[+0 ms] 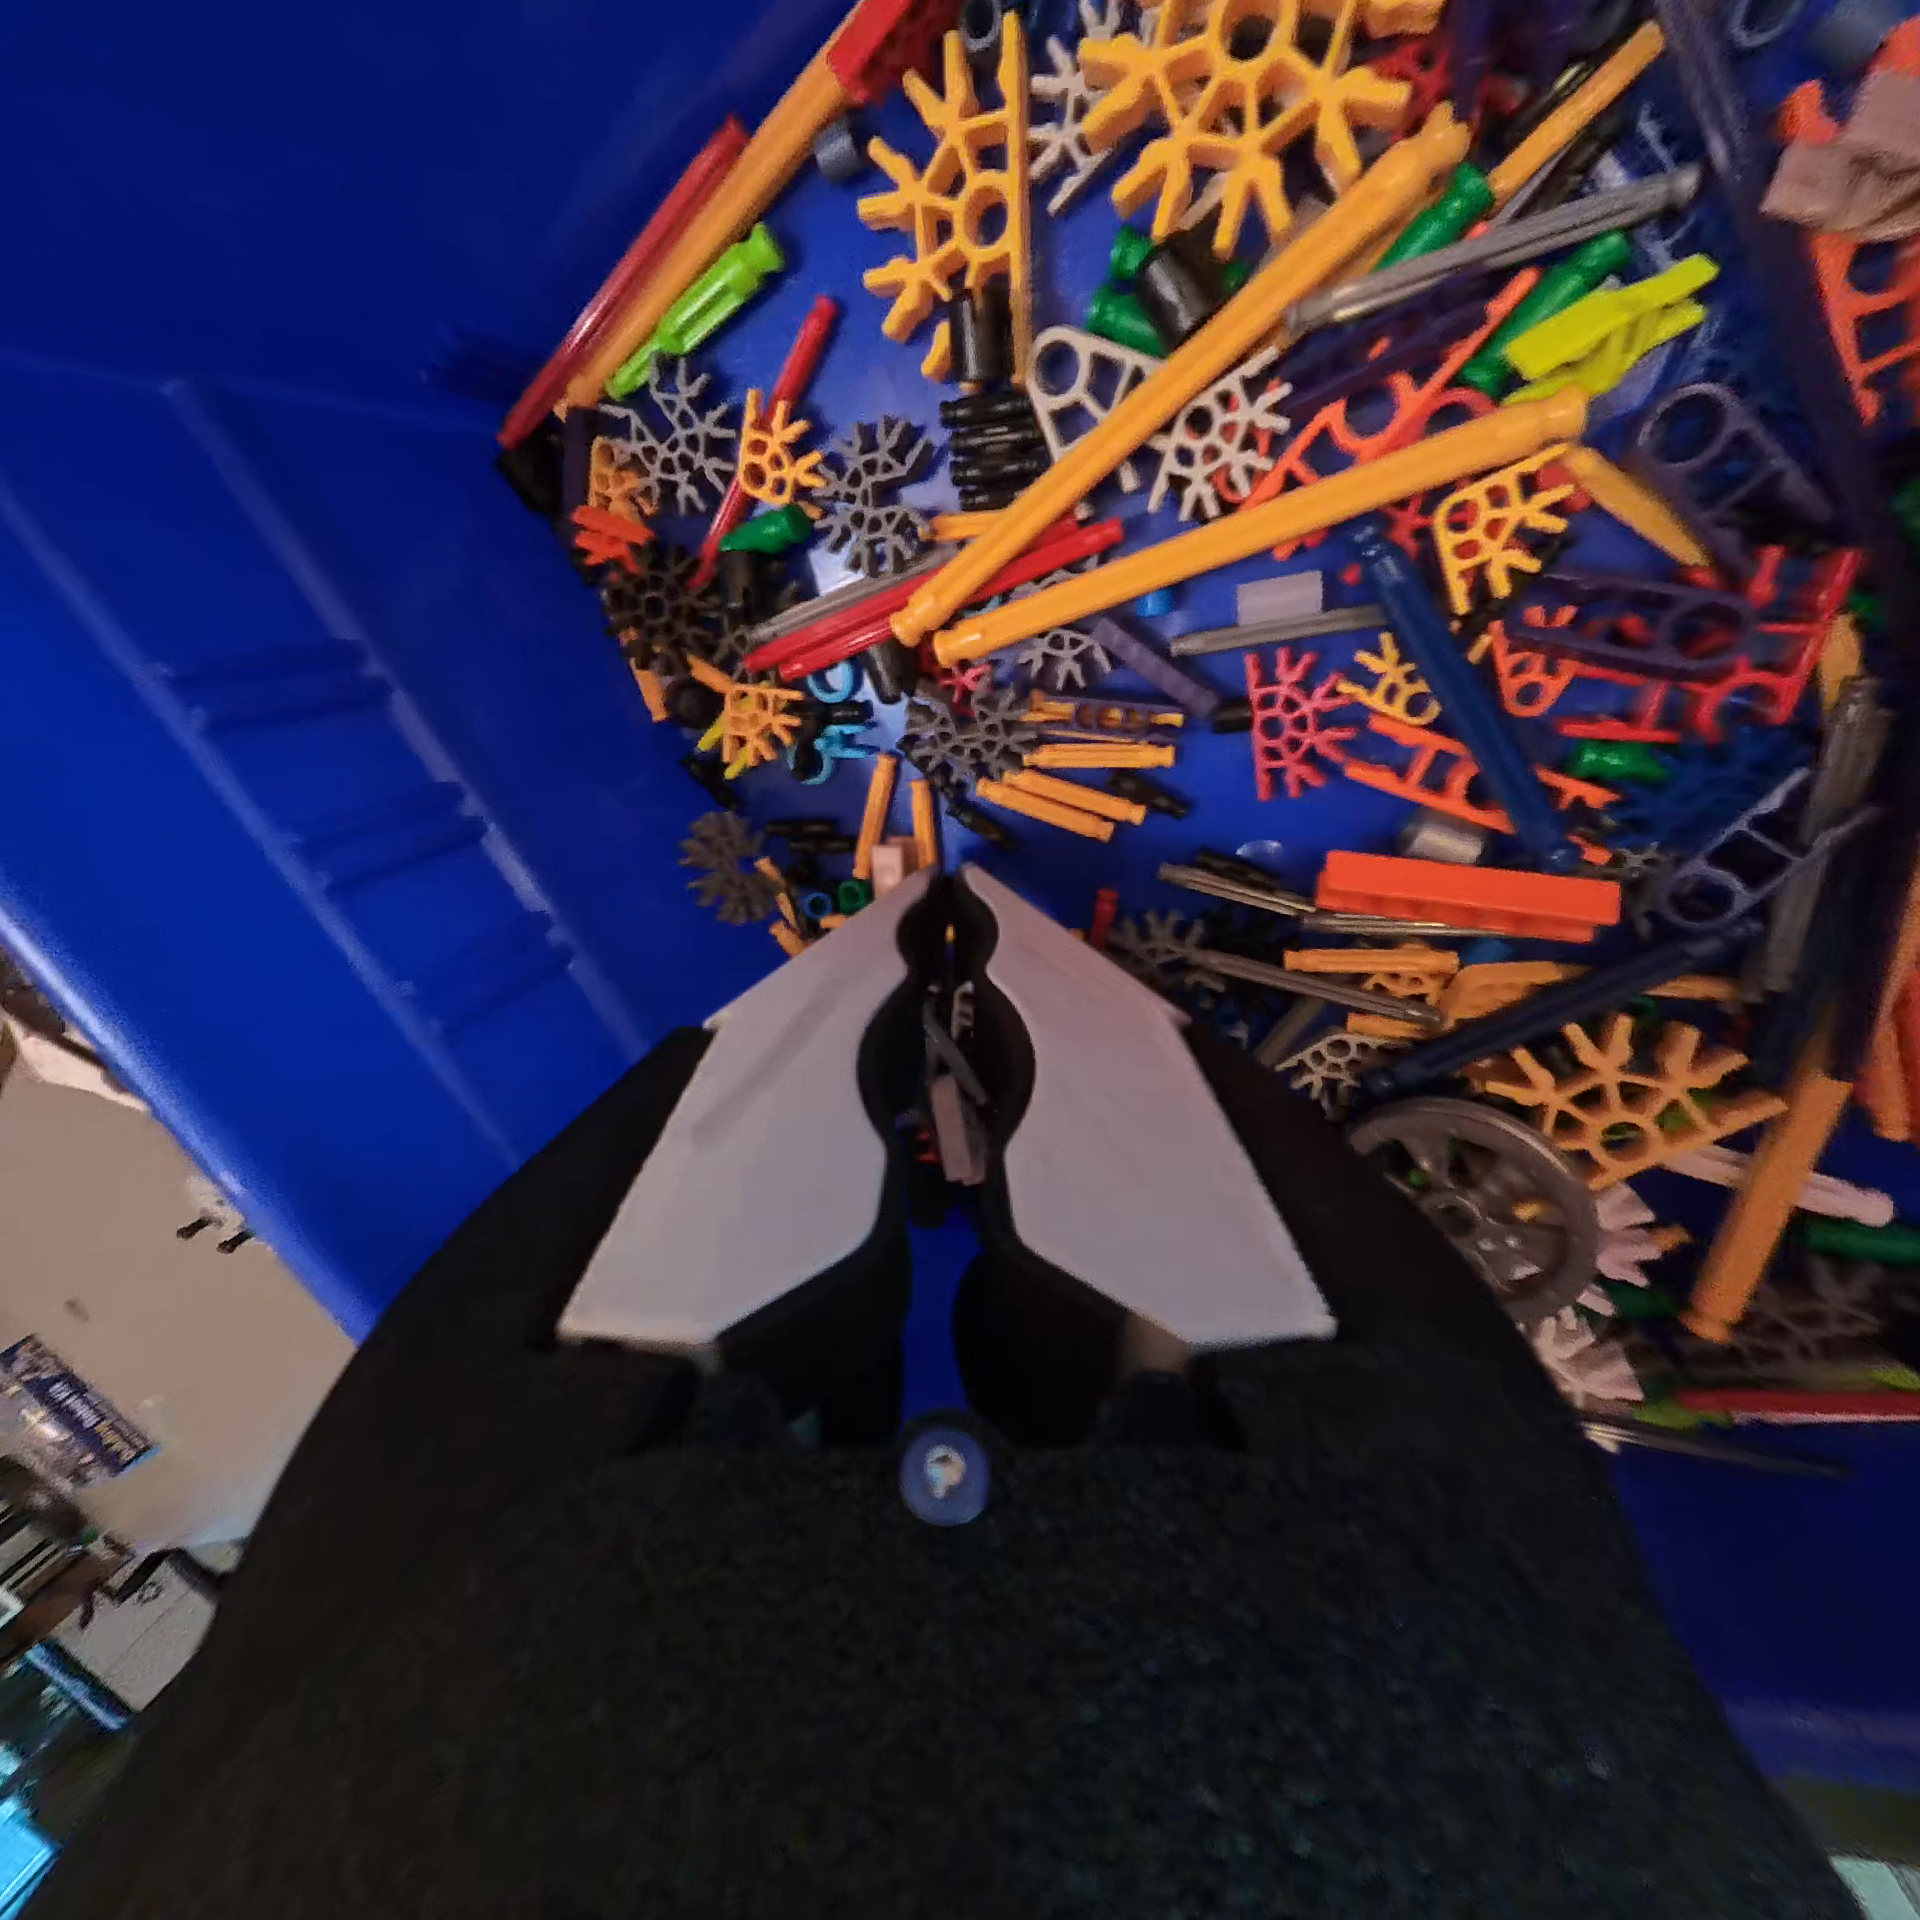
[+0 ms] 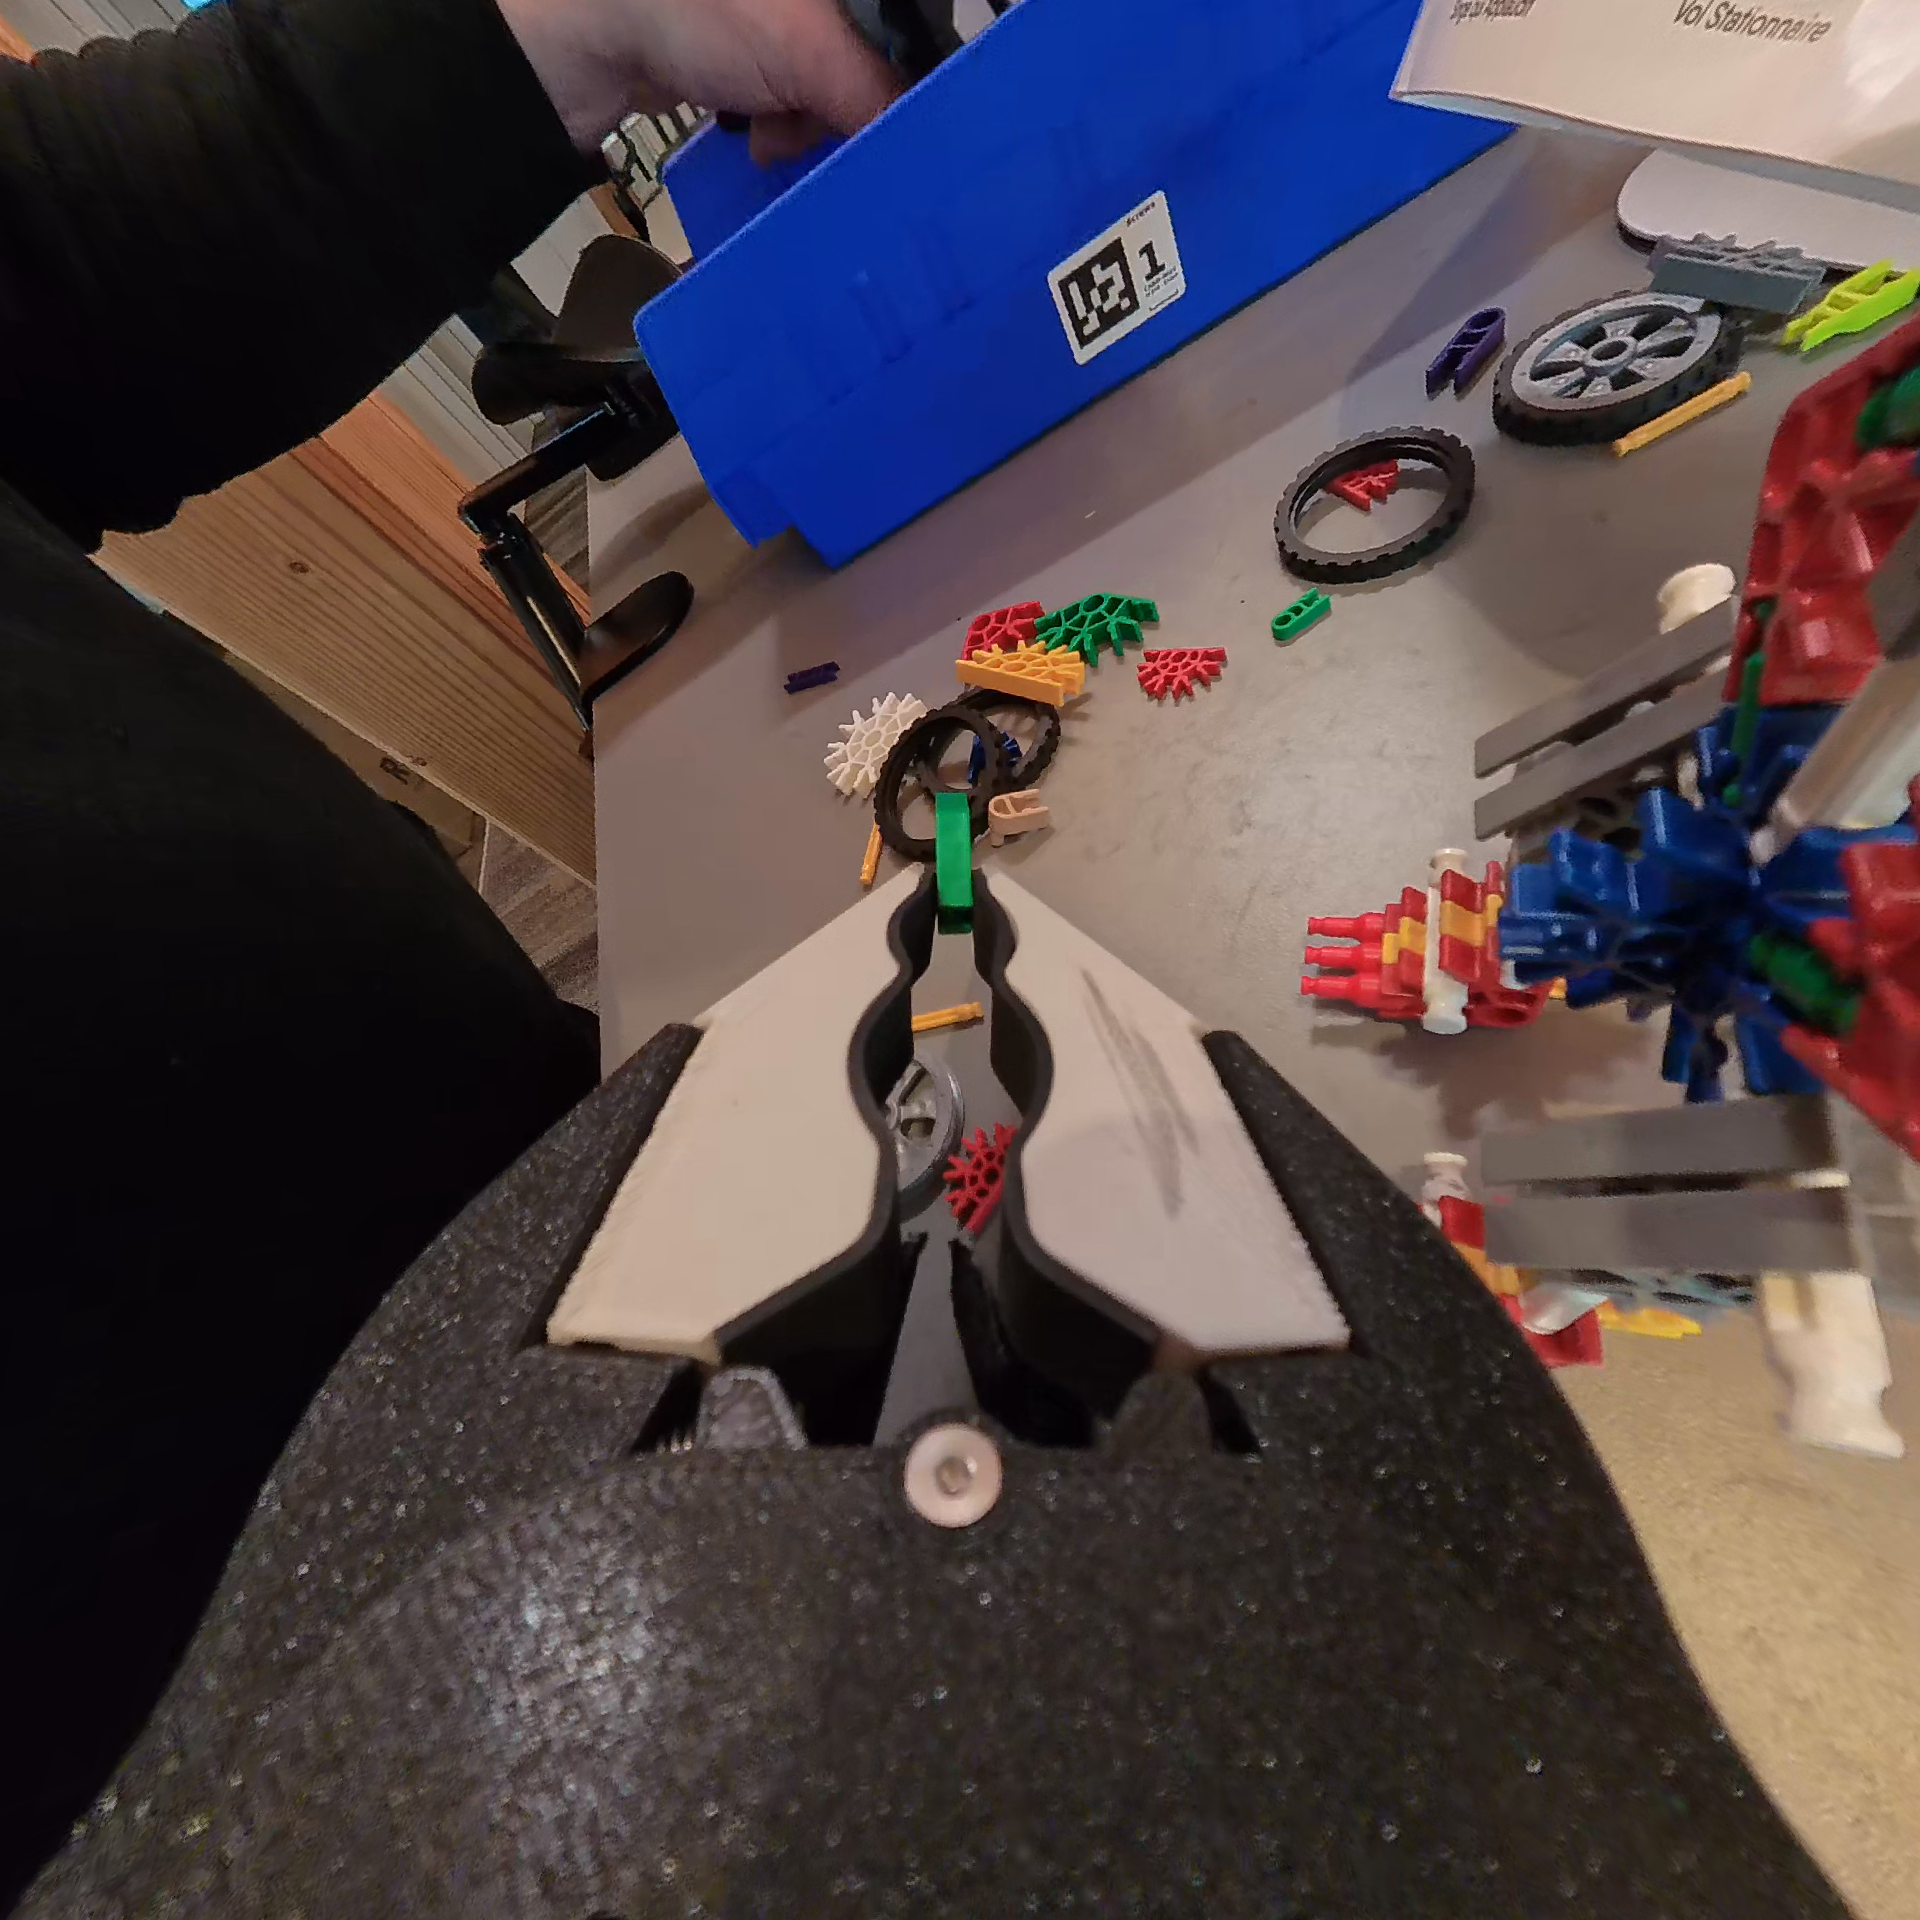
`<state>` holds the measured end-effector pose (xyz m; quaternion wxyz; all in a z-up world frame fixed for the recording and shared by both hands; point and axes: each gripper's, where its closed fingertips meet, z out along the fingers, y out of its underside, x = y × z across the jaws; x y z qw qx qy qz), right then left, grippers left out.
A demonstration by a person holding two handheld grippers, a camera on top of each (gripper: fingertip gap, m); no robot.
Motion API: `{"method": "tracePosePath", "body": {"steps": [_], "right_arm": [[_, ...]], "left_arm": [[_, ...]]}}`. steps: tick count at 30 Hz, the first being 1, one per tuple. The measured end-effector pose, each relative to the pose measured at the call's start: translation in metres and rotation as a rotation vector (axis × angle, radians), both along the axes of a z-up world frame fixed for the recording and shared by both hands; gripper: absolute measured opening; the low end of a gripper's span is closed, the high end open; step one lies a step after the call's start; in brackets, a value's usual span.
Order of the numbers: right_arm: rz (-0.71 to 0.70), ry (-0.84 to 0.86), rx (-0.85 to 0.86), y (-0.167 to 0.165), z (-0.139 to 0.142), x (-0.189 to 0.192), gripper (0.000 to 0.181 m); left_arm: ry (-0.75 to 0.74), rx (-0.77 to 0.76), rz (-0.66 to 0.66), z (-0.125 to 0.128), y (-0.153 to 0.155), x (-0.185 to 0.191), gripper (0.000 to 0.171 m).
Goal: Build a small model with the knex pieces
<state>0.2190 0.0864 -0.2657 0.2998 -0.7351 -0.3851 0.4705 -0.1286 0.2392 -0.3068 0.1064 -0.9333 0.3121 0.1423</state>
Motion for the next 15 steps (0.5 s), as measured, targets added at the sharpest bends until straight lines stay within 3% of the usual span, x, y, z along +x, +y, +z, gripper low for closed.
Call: {"method": "tracePosePath", "body": {"steps": [2,5,8,15], "right_arm": [[0.000,0.008,0.004,0.000,0.001,0.000,0.006],[0.000,0.017,0.008,0.000,0.003,0.001,0.006],[0.002,0.024,0.012,-0.001,0.004,0.001,0.006],[0.004,0.041,0.021,-0.001,0.007,0.002,0.006]], "left_arm": [[0.015,0.022,-0.004,0.005,-0.001,-0.001,0.000],[0.002,0.066,0.022,0.013,0.001,-0.001,0.017],[0.010,0.031,0.034,0.007,-0.001,-0.003,0.019],[0.041,0.023,0.065,-0.002,0.004,-0.008,0.010]]}}
